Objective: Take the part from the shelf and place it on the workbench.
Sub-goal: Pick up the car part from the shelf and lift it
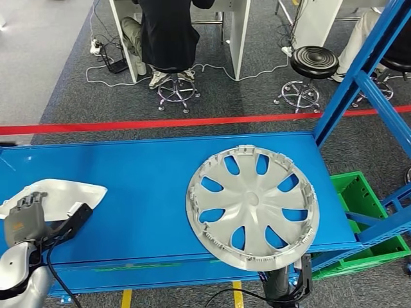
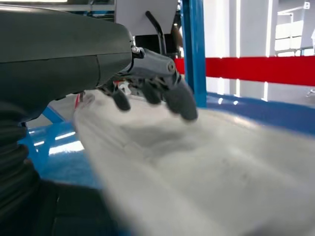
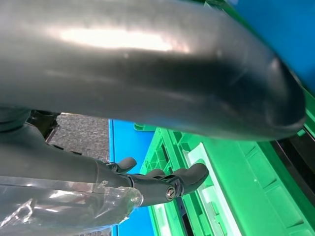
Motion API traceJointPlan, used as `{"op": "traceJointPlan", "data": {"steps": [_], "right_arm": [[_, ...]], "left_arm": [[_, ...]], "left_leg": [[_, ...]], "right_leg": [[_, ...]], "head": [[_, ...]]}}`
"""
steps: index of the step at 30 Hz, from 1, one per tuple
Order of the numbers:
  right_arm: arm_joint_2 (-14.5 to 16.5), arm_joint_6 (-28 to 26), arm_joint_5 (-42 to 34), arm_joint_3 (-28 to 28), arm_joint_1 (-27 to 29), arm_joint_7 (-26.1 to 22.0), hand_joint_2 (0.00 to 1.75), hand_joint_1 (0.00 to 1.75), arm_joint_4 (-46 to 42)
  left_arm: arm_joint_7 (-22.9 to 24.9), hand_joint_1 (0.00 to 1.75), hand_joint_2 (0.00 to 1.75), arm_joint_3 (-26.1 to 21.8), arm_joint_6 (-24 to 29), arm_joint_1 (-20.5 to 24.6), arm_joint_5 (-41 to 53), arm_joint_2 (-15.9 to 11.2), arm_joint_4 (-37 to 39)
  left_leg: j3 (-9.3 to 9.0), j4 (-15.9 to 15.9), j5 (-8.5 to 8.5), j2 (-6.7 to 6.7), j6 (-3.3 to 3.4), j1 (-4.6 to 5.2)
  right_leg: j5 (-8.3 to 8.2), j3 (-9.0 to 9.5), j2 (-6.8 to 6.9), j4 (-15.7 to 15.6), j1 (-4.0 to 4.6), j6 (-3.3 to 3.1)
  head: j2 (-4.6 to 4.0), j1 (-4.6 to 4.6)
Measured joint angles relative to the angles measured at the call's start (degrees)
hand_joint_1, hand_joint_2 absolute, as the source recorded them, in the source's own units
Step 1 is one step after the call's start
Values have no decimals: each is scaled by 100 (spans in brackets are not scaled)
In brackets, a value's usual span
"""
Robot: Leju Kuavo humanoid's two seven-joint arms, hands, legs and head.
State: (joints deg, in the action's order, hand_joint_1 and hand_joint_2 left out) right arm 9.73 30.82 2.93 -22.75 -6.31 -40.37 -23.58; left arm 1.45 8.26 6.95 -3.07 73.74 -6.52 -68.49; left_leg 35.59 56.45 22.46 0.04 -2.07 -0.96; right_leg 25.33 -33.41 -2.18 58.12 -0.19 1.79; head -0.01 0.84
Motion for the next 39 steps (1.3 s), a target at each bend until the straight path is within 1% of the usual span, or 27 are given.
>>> {"op": "traceJointPlan", "data": {"steps": [5, 15, 19, 23, 31, 36, 38, 39], "right_arm": [[5, -73, 4, 0, -11, 0, 0, 0, 3], [9, -156, -8, 0, -26, 0, 0, 0, 6], [9, -173, -23, 0, -27, 0, 0, 0, 6], [9, -192, -46, 0, -32, 0, 0, 0, 6], [9, -204, -87, 0, -36, -1, 0, 0, 6], [9, -203, -109, 0, -34, -4, 0, 0, 6], [14, -202, -116, -1, -34, -7, 0, 0, 5], [17, -202, -119, -2, -34, -6, 0, 0, 4]], "left_arm": [[-96, 175, 175, -25, 41, 45, 16, 43, 156], [-298, 175, 175, -33, 145, 146, -3, 106, 180], [-524, 175, 175, -32, 259, 134, -119, 131, 140], [-798, 175, 175, -4, 400, 31, -227, 177, -87], [-869, 175, 175, 110, 482, -128, -194, 238, -506], [-1198, 175, 175, 275, 473, -287, -752, 283, -886], [-1219, 175, 175, 407, 401, -362, -908, 290, -1086], [-1207, 175, 175, 481, 380, -389, -941, 293, -1186]], "left_leg": [[7, 0, -9, 0, -5, 0], [11, 0, -17, 0, -6, 0], [12, 0, -20, 0, -6, 0], [14, 0, -21, 0, -6, 0], [35, 0, -29, 0, 1, 0], [43, 1, -30, 0, 3, 0], [48, 7, -36, -1, 50, 12], [42, -22, -59, 1, 84, 14]], "right_leg": [[-6, -9, 0, 3, 0, 0], [-13, -14, 0, 6, 0, 2], [-14, -15, 0, 7, 0, 1], [-16, -21, 0, 7, -1, 0], [-22, -39, 1, 7, 0, 0], [-26, -44, 1, 6, -1, -1], [-61, -35, -2, -33, -22, 41], [-85, -30, -5, -63, -28, 71]], "head": [[1, 0], [0, 1], [1, 0], [0, 0], [0, -1], [0, -1], [-1, 3], [-1, 4]]}}
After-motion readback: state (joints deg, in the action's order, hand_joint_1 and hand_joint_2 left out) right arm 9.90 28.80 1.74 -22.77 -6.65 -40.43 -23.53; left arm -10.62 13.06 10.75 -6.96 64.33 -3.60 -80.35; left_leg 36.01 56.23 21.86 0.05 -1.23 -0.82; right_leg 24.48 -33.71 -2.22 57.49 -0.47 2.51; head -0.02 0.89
